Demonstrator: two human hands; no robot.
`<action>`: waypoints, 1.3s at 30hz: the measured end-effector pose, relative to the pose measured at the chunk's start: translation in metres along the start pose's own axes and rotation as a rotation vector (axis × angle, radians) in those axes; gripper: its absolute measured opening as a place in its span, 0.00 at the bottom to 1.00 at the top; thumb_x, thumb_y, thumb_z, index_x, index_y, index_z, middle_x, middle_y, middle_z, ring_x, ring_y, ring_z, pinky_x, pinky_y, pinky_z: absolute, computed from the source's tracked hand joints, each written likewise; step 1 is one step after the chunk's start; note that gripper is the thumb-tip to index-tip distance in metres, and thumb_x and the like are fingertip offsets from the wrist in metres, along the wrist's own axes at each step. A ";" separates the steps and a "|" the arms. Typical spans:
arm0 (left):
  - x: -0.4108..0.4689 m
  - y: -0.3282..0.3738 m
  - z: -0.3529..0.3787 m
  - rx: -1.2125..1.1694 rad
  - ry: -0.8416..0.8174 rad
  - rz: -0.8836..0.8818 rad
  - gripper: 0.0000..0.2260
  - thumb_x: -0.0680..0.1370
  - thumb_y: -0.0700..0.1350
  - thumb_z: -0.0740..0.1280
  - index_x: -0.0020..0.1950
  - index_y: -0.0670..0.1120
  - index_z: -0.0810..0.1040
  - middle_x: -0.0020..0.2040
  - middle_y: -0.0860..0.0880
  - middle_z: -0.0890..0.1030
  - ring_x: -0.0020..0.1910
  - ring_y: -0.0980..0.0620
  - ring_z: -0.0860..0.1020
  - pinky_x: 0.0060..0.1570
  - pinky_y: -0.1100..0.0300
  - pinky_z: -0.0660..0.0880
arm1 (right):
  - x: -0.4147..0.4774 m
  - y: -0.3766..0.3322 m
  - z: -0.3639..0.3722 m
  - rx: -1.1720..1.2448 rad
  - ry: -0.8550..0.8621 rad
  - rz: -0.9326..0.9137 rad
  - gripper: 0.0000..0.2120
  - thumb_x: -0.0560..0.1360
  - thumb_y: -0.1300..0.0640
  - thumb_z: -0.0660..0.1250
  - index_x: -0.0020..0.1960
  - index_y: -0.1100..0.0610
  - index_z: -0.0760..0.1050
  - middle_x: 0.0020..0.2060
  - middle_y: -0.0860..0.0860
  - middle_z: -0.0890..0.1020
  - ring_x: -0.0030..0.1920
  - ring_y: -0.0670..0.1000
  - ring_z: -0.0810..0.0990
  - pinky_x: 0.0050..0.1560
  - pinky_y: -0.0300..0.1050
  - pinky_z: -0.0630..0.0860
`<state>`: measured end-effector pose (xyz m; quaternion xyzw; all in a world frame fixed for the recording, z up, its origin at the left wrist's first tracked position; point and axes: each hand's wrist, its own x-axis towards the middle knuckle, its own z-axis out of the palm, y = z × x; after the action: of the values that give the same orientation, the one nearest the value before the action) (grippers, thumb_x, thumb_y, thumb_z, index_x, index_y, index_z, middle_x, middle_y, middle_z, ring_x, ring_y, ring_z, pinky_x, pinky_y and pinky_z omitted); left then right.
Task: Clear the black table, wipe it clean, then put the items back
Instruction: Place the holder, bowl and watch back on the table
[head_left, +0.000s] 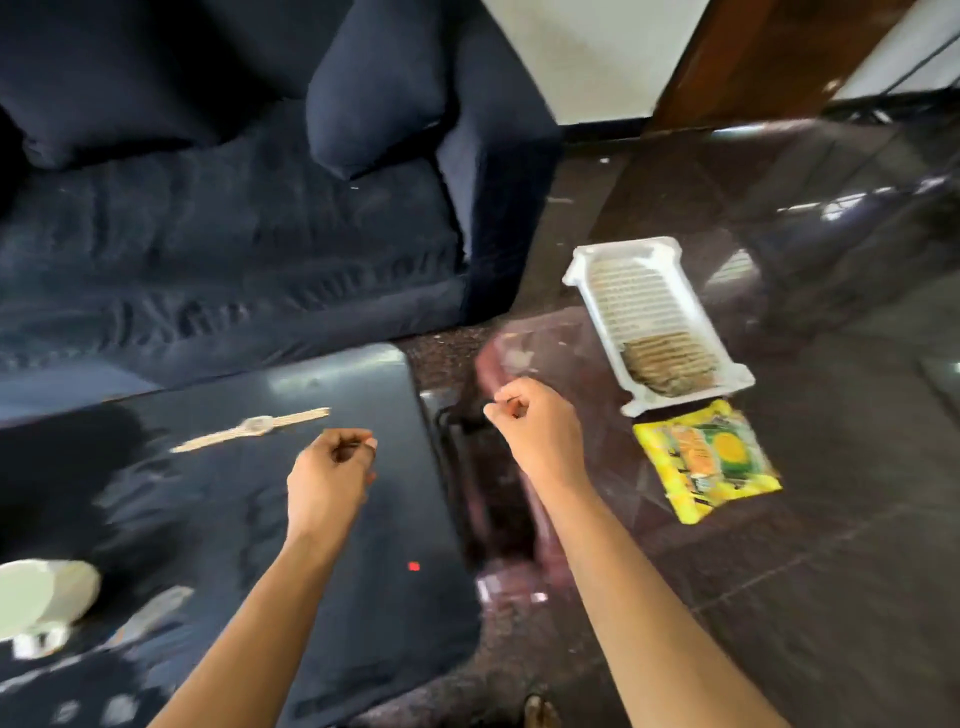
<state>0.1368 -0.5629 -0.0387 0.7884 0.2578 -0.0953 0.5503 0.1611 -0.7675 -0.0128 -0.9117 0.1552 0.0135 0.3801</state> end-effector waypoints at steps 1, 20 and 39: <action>-0.016 0.006 0.034 -0.017 -0.052 0.022 0.06 0.76 0.41 0.66 0.44 0.51 0.79 0.38 0.50 0.81 0.34 0.50 0.78 0.36 0.56 0.75 | 0.000 0.023 -0.031 -0.014 0.044 -0.002 0.05 0.70 0.54 0.72 0.46 0.52 0.80 0.41 0.49 0.82 0.43 0.51 0.80 0.46 0.45 0.74; -0.104 0.036 0.337 -0.371 -0.427 -0.428 0.36 0.64 0.60 0.77 0.64 0.45 0.69 0.58 0.45 0.79 0.56 0.43 0.79 0.57 0.45 0.76 | 0.063 0.212 -0.207 0.189 -0.295 0.522 0.32 0.68 0.51 0.76 0.66 0.58 0.69 0.57 0.53 0.77 0.52 0.52 0.75 0.56 0.49 0.74; -0.082 -0.040 0.003 -0.573 -0.232 -0.316 0.18 0.70 0.48 0.71 0.58 0.46 0.80 0.44 0.46 0.84 0.36 0.50 0.81 0.36 0.57 0.78 | -0.054 0.040 0.008 0.819 -0.832 0.773 0.13 0.72 0.43 0.69 0.46 0.53 0.79 0.38 0.52 0.84 0.42 0.53 0.82 0.45 0.53 0.79</action>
<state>0.0470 -0.5800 -0.0369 0.5362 0.3286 -0.1919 0.7535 0.0991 -0.7737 -0.0387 -0.4934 0.3026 0.4362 0.6890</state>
